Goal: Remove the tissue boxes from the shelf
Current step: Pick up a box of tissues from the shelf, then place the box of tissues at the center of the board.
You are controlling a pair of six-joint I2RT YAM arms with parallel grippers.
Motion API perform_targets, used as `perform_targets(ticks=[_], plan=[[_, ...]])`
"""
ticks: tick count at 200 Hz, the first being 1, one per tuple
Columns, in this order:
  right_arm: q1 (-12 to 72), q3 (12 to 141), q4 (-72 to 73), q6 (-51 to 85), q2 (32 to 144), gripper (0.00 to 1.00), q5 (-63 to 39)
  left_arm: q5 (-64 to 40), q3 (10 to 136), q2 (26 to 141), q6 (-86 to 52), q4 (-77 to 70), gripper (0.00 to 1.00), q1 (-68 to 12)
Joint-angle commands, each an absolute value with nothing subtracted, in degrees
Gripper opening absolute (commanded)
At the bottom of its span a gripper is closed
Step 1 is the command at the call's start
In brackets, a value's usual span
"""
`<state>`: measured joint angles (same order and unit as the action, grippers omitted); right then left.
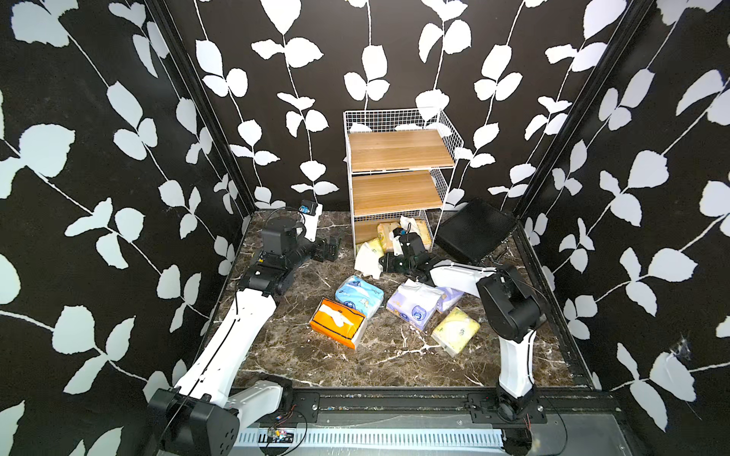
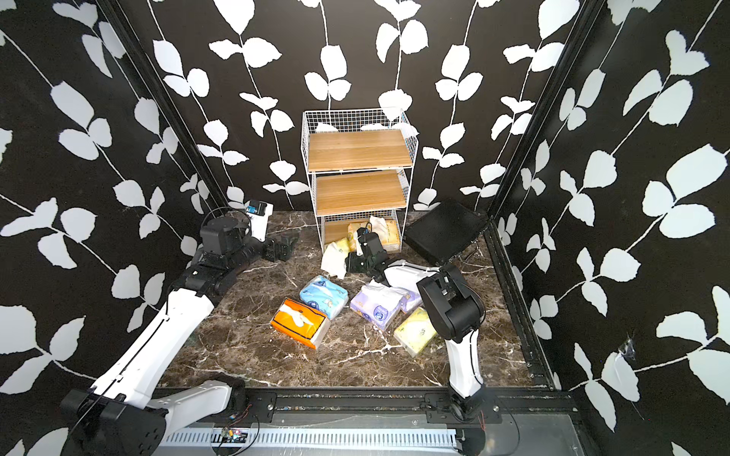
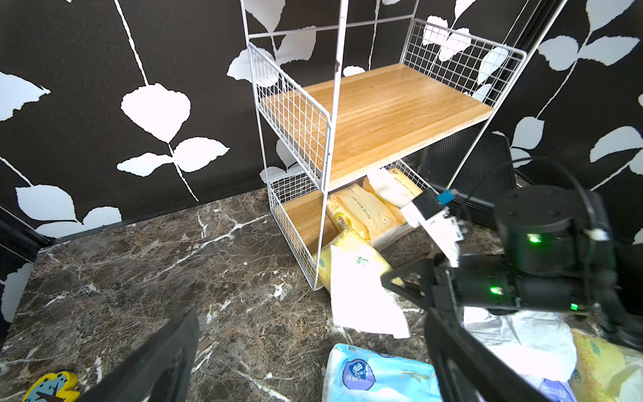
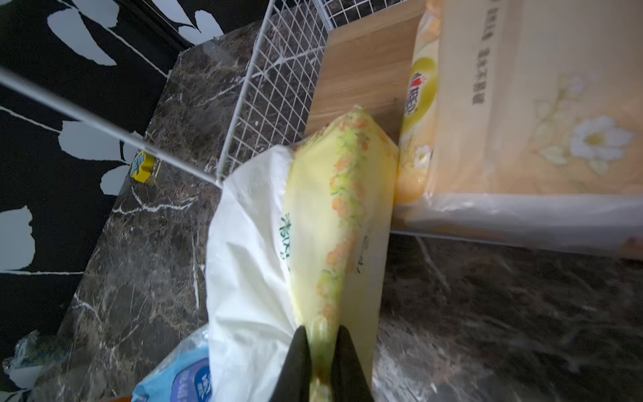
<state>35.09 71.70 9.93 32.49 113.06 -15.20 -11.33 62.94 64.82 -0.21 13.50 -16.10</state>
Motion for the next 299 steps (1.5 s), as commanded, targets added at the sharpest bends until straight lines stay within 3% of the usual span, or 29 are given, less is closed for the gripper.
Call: perform_targets(ticks=[1, 132, 157, 172, 224, 245, 299], plan=[[35.9, 67.7, 7.3, 27.8, 109.2, 0.00, -17.1, -11.1, 62.5, 64.1, 0.8, 13.2, 0.99, -16.4], [38.0, 57.9, -0.6, 17.0, 102.1, 0.00, -17.1, -10.4, 62.5, 64.2, 2.0, 13.4, 0.99, -16.5], [38.0, 58.3, 0.6, 18.4, 100.5, 0.29, -16.8, -10.4, 62.6, 63.9, 2.1, 13.5, 0.99, -16.5], [38.0, 59.5, 0.9, 19.4, 99.9, 0.52, -16.2, -10.0, 62.4, 63.6, 2.2, 13.4, 0.99, -16.6], [37.6, 69.7, -1.8, 22.3, 105.9, 0.81, -11.9, -8.3, 62.2, 62.8, 2.0, 13.3, 0.99, -16.5], [37.6, 73.3, -0.5, 25.0, 110.0, 0.85, -13.5, -9.7, 62.3, 62.8, 1.1, 13.1, 0.99, -16.5], [39.1, 76.9, 4.6, 28.8, 116.7, 0.81, -19.3, -9.8, 62.3, 62.5, 1.1, 13.0, 0.99, -16.6]])
